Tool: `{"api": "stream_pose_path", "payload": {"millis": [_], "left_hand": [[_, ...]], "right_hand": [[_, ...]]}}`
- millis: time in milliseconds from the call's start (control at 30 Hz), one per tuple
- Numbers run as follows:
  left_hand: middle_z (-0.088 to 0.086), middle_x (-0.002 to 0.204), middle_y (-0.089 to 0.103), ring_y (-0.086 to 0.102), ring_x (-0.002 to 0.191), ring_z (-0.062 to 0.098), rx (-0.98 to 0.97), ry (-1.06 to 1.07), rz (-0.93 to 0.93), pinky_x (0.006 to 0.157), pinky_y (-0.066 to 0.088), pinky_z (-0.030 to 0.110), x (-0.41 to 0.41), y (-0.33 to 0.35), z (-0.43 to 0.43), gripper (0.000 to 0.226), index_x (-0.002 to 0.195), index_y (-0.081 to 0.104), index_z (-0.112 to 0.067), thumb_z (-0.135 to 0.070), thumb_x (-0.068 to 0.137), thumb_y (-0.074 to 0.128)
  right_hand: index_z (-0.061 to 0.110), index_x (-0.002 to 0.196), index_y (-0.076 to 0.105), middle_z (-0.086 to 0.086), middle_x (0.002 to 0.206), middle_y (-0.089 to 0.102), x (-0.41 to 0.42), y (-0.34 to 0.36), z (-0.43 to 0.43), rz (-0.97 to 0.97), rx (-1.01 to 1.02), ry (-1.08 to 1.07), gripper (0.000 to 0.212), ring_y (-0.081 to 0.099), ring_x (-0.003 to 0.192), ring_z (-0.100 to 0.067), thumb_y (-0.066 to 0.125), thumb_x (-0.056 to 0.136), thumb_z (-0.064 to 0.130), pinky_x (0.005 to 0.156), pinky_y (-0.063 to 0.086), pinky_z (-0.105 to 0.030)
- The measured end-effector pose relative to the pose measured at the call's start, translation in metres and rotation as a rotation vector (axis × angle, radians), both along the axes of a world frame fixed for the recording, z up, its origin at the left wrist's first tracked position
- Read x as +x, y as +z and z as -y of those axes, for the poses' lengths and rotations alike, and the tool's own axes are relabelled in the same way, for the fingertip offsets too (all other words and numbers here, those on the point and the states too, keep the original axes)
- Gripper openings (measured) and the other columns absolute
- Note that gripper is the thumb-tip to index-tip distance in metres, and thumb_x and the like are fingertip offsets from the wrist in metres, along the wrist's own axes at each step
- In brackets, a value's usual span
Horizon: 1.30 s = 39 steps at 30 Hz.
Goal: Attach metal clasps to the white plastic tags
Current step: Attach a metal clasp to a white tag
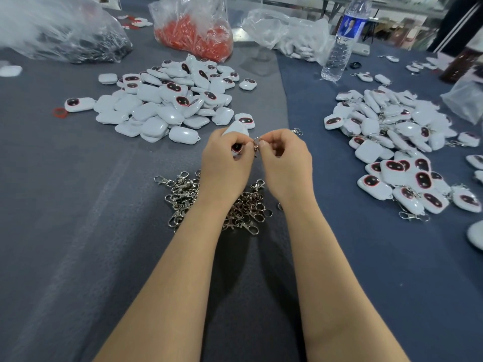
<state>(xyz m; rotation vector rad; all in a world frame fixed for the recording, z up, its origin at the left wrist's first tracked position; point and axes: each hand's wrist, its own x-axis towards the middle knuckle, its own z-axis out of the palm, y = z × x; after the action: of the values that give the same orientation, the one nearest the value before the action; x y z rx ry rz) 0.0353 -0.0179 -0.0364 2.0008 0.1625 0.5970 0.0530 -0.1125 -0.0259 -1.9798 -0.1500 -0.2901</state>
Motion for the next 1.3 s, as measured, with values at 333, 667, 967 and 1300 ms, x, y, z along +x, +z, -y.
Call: {"api": "stream_pose_path", "payload": {"millis": [333, 667, 967, 1300], "left_hand": [[0.000, 0.096, 0.052, 0.047, 0.074, -0.003, 0.011, -0.007, 0.034, 0.065, 0.033, -0.001, -0.0021, -0.0008, -0.0003, 0.008, 0.080, 0.064, -0.015, -0.015, 0.088, 0.062], [0.006, 0.097, 0.062, 0.046, 0.077, 0.007, -0.063, 0.016, -0.033, 0.069, 0.033, 0.015, 0.0040, -0.0036, -0.0021, 0.016, 0.081, 0.063, -0.015, -0.021, 0.093, 0.055], [0.008, 0.104, 0.057, 0.044, 0.074, 0.001, -0.042, -0.012, -0.042, 0.066, 0.032, 0.001, 0.0023, -0.0019, -0.0012, 0.014, 0.082, 0.059, -0.017, -0.018, 0.094, 0.054], [0.004, 0.100, 0.048, 0.044, 0.074, -0.002, -0.006, 0.008, 0.017, 0.066, 0.030, -0.003, -0.0008, -0.0002, -0.0001, 0.010, 0.083, 0.059, -0.012, -0.015, 0.093, 0.056]], "right_hand": [[0.018, 0.084, 0.061, 0.010, 0.074, 0.058, -0.0015, -0.0002, -0.0011, 0.035, -0.003, 0.025, 0.012, 0.049, 0.063, 0.005, 0.058, 0.090, 0.009, 0.061, 0.038, -0.003], [0.021, 0.088, 0.058, 0.008, 0.080, 0.059, -0.0018, 0.0043, -0.0015, 0.017, 0.138, 0.039, 0.020, 0.052, 0.072, -0.004, 0.053, 0.089, 0.002, 0.066, 0.040, -0.005], [0.018, 0.087, 0.064, 0.011, 0.073, 0.059, -0.0015, 0.0039, -0.0010, 0.015, 0.097, 0.061, 0.012, 0.050, 0.062, 0.003, 0.059, 0.087, 0.007, 0.060, 0.038, -0.004], [0.019, 0.080, 0.063, 0.011, 0.070, 0.058, -0.0012, -0.0001, 0.0011, 0.019, -0.074, 0.076, 0.009, 0.050, 0.059, 0.005, 0.062, 0.086, 0.013, 0.058, 0.037, -0.003]]}}
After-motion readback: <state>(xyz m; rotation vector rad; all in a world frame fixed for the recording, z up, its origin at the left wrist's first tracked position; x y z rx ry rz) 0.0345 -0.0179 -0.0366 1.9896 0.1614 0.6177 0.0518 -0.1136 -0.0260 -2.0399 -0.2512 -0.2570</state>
